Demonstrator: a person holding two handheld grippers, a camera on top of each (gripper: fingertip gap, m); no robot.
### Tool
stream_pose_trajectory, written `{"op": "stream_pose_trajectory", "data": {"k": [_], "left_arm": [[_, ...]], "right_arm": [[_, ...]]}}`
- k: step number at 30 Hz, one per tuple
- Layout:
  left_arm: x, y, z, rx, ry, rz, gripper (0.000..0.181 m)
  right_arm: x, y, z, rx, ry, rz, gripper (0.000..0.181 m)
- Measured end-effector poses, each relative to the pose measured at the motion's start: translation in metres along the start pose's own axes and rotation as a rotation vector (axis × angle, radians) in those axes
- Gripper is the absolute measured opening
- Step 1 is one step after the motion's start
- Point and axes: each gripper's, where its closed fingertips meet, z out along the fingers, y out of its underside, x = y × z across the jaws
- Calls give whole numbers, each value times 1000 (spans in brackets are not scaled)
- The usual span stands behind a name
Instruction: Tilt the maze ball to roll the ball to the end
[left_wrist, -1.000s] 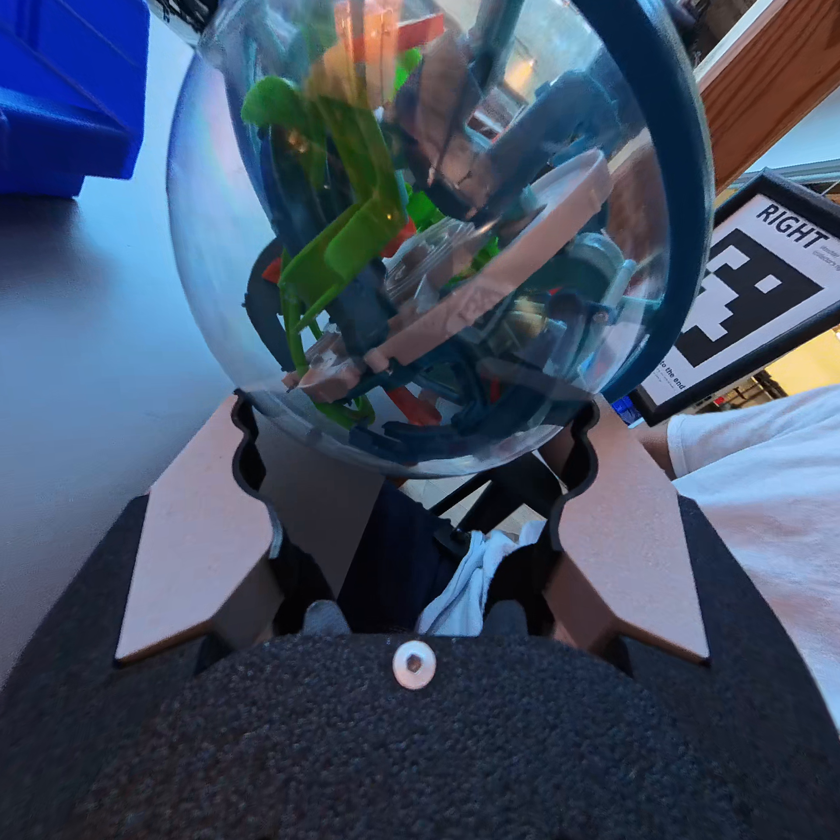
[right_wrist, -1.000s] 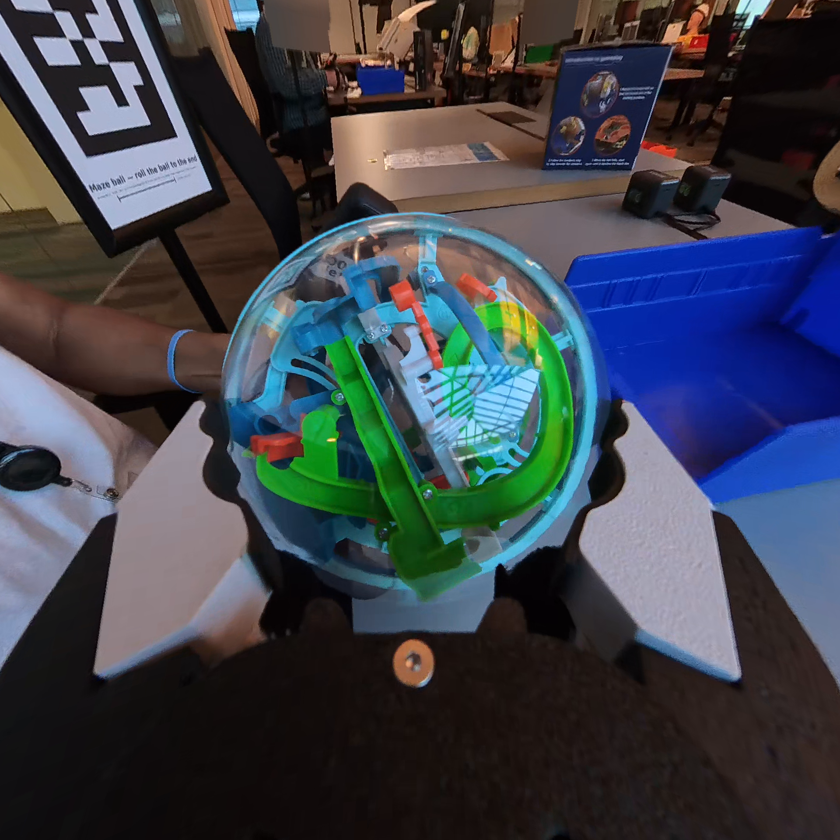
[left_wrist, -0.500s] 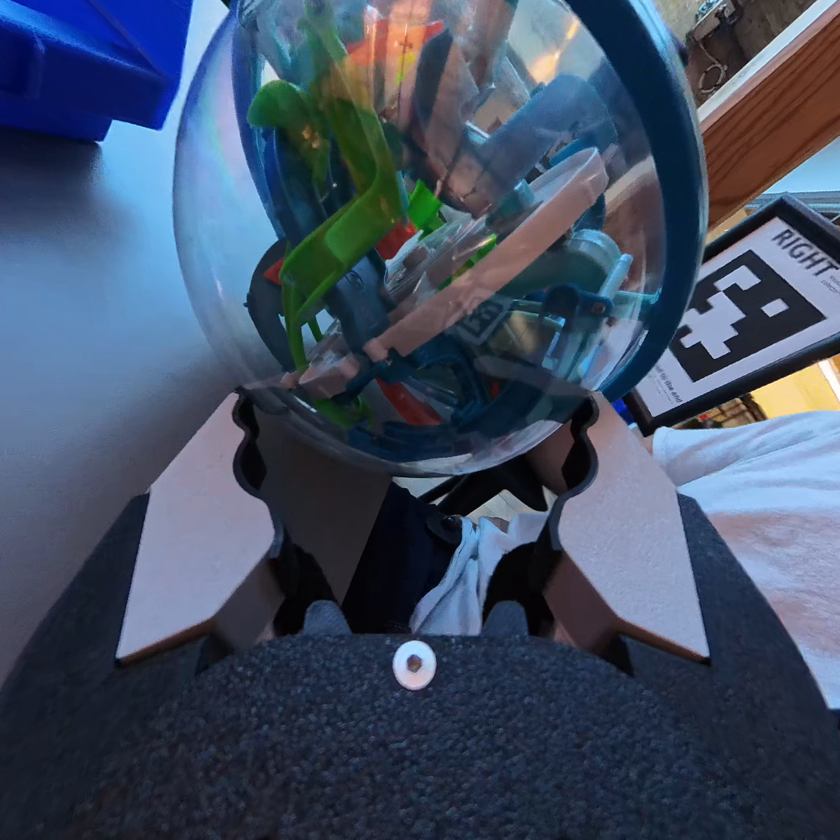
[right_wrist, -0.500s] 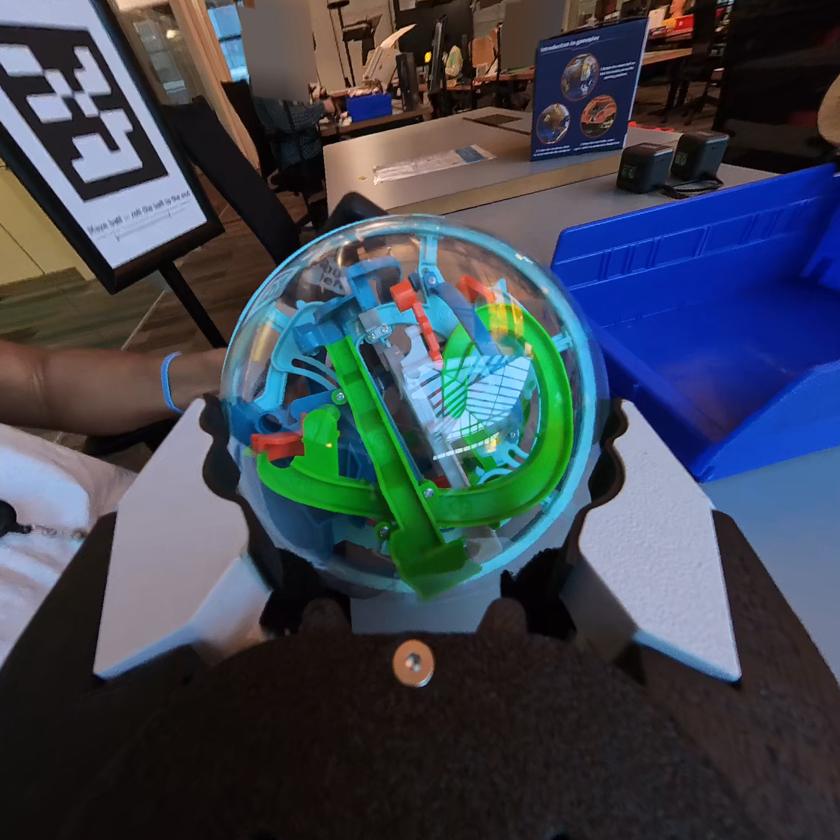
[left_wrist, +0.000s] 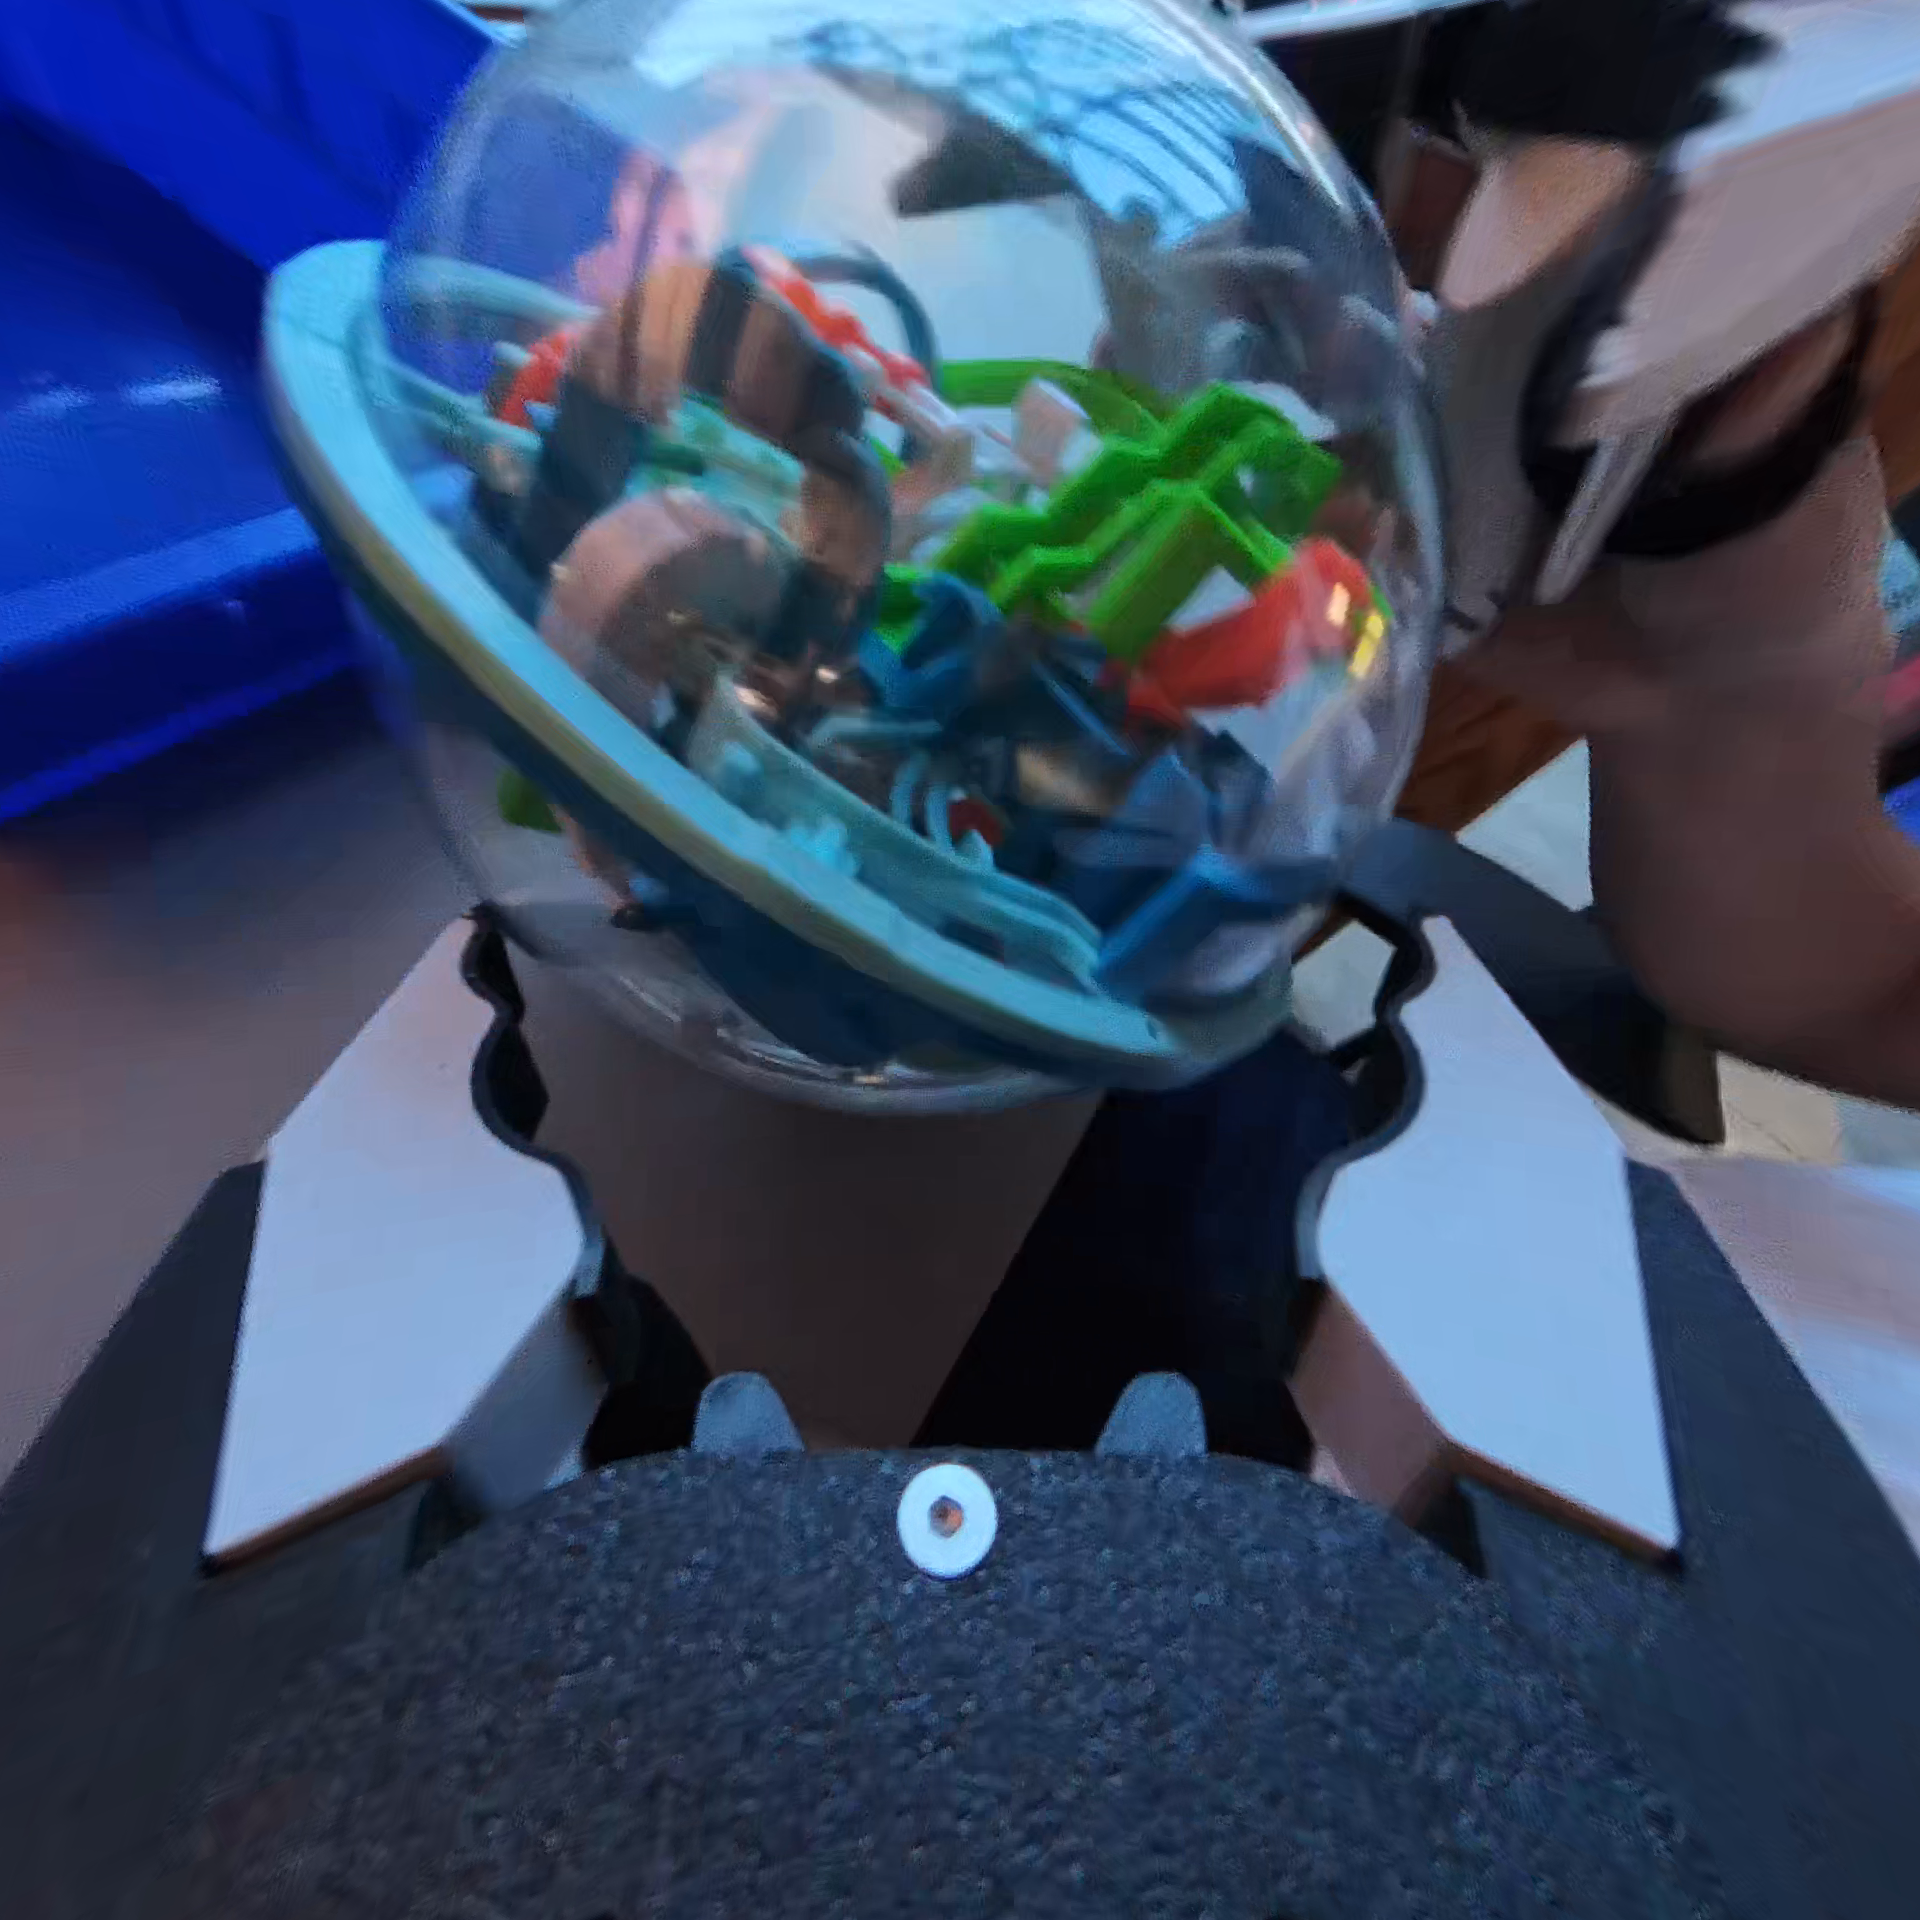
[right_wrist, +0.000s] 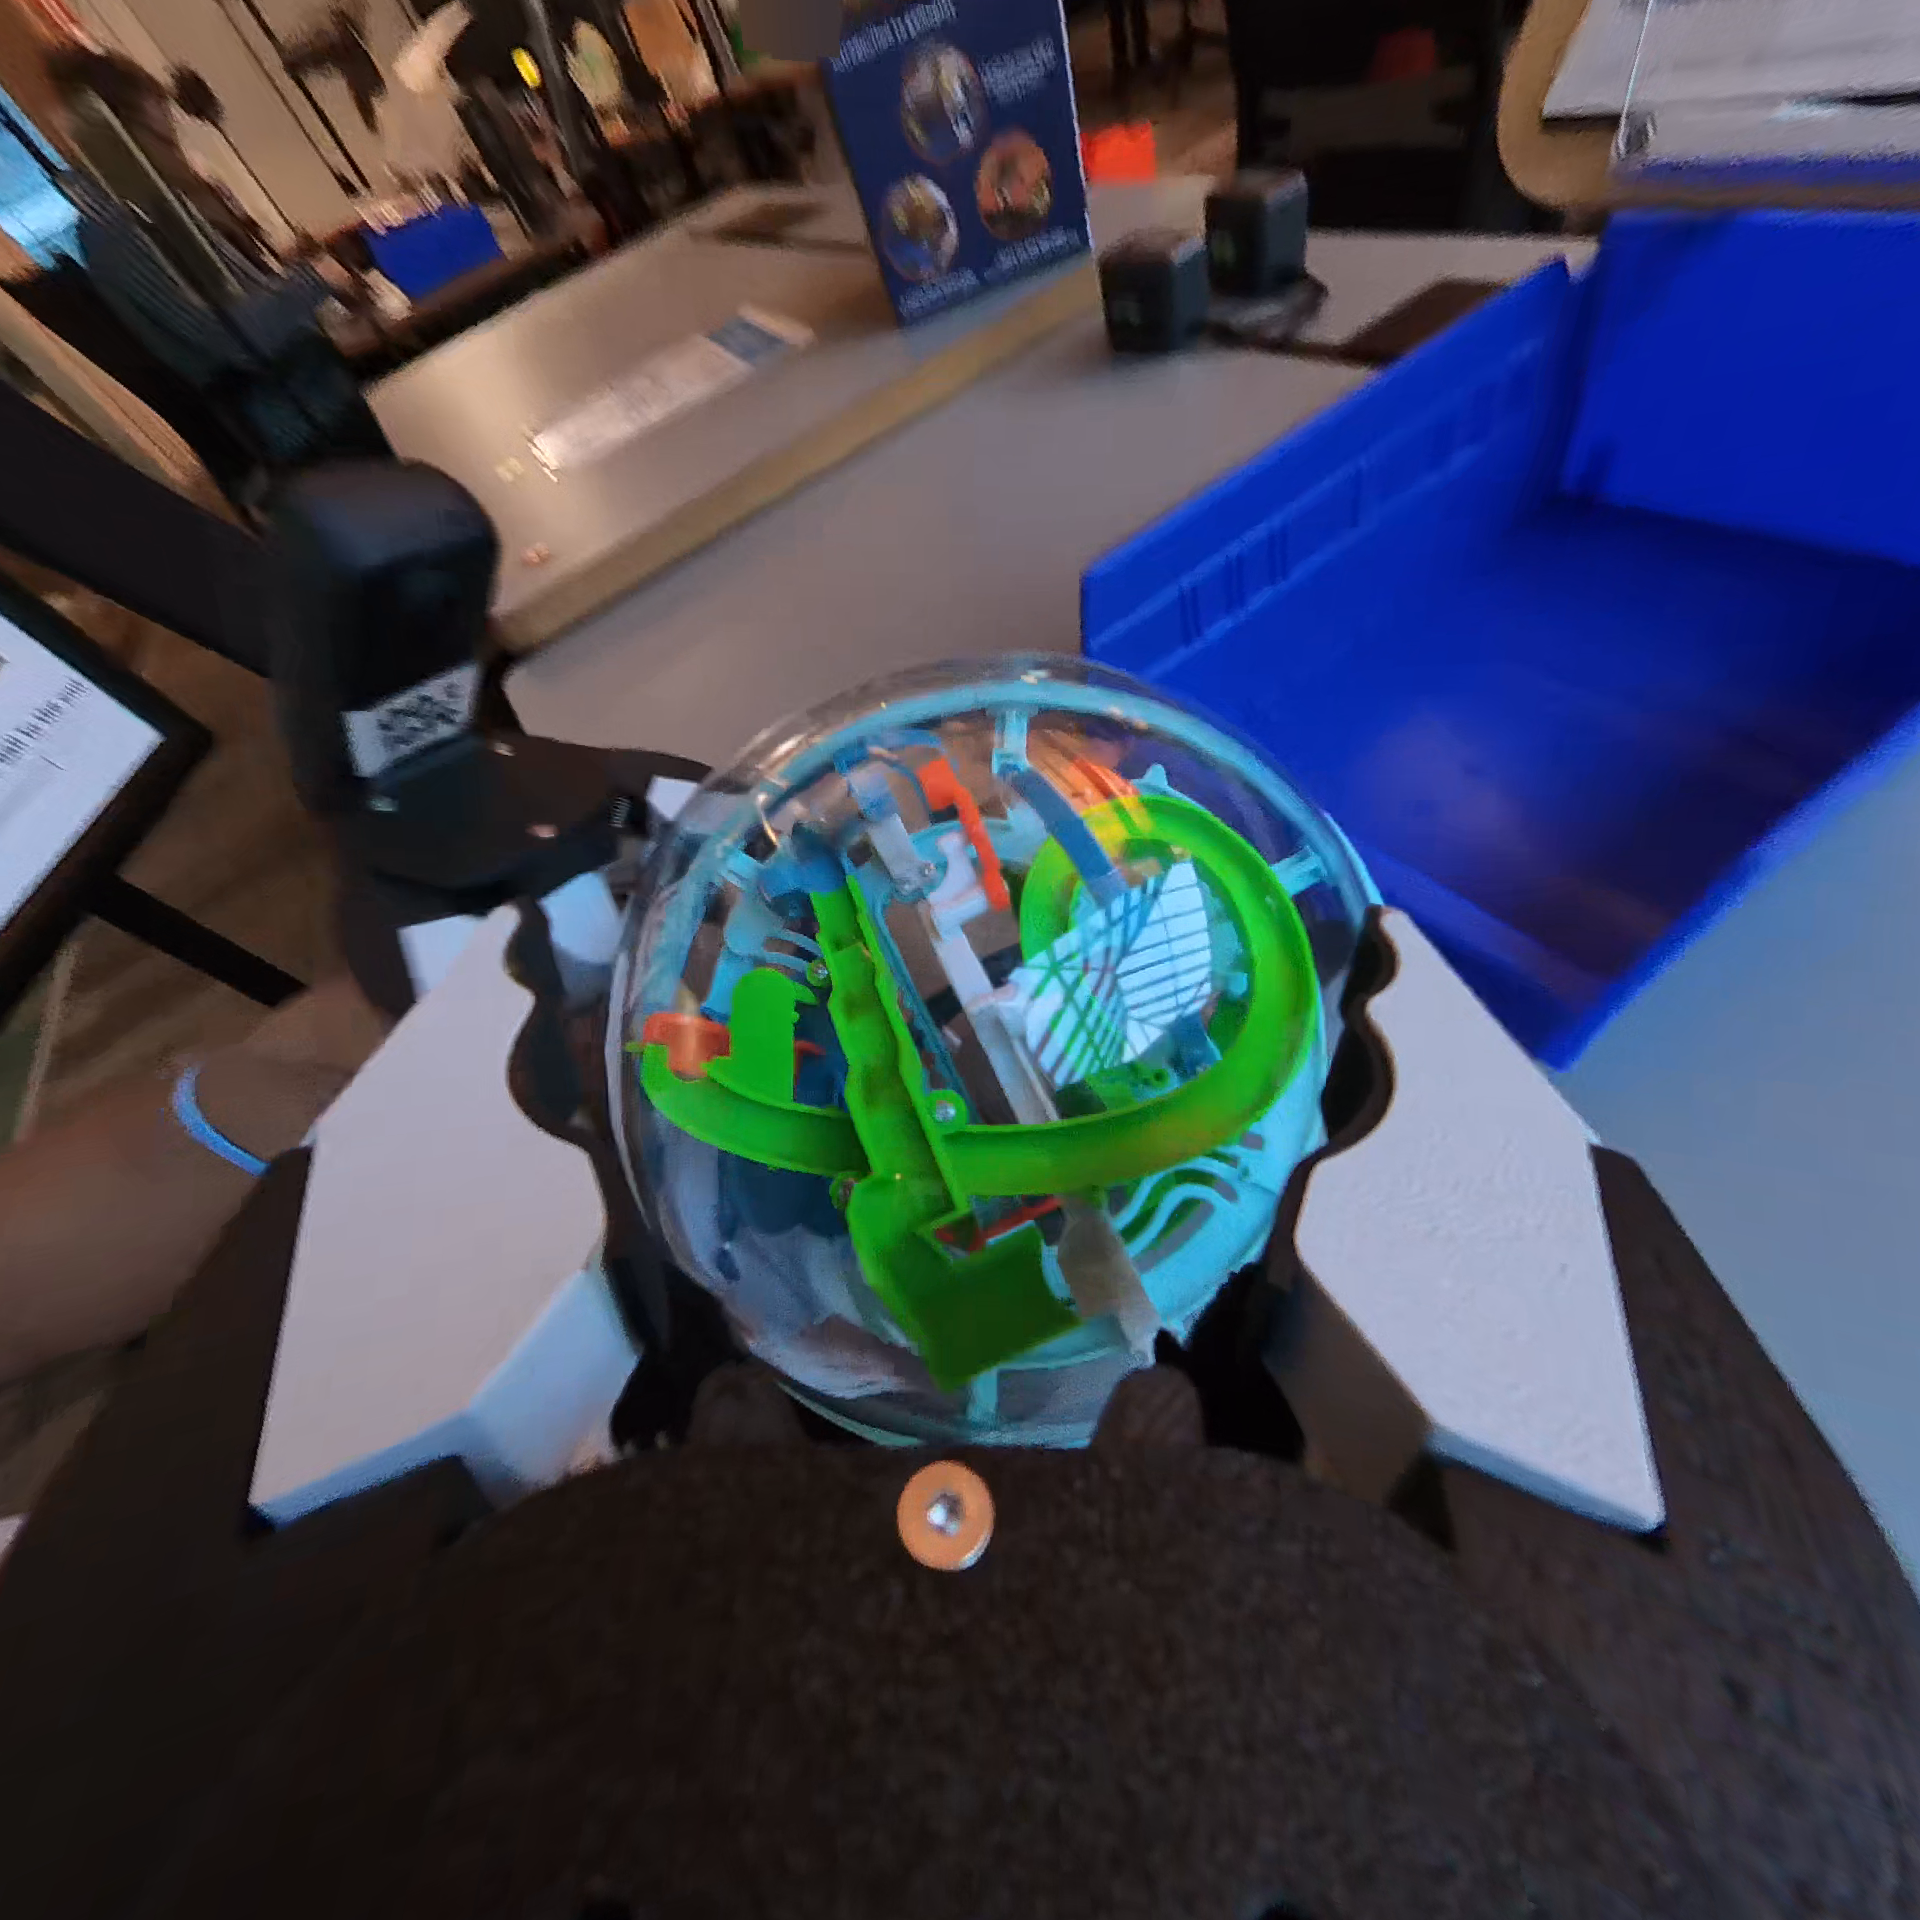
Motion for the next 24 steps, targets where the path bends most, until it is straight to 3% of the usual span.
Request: {"op": "stream_pose_trajectory", "data": {"k": [1,4,6,8,14,16,20,24], "left_arm": [[-5,-2,-3,28,23,-42,147],[-15,-6,-9,54,131,-166,144],[-22,-9,-12,59,167,-207,144],[-27,-14,-14,62,221,-279,143],[-41,-33,-22,100,413,-587,139],[-47,-37,-24,98,428,-651,138],[-51,-40,-21,55,446,-738,136],[-52,-39,-14,37,504,-883,137]], "right_arm": [[-2,-4,-3,29,-30,9,140],[13,-23,-25,133,-83,-1,140],[41,-43,-49,305,-13,-171,121],[53,-47,-55,420,-30,-251,124],[30,23,-14,249,-288,-384,138],[29,42,-3,166,-297,-394,140],[14,38,0,192,-384,-271,152],[19,31,5,179,-319,-190,155]]}}
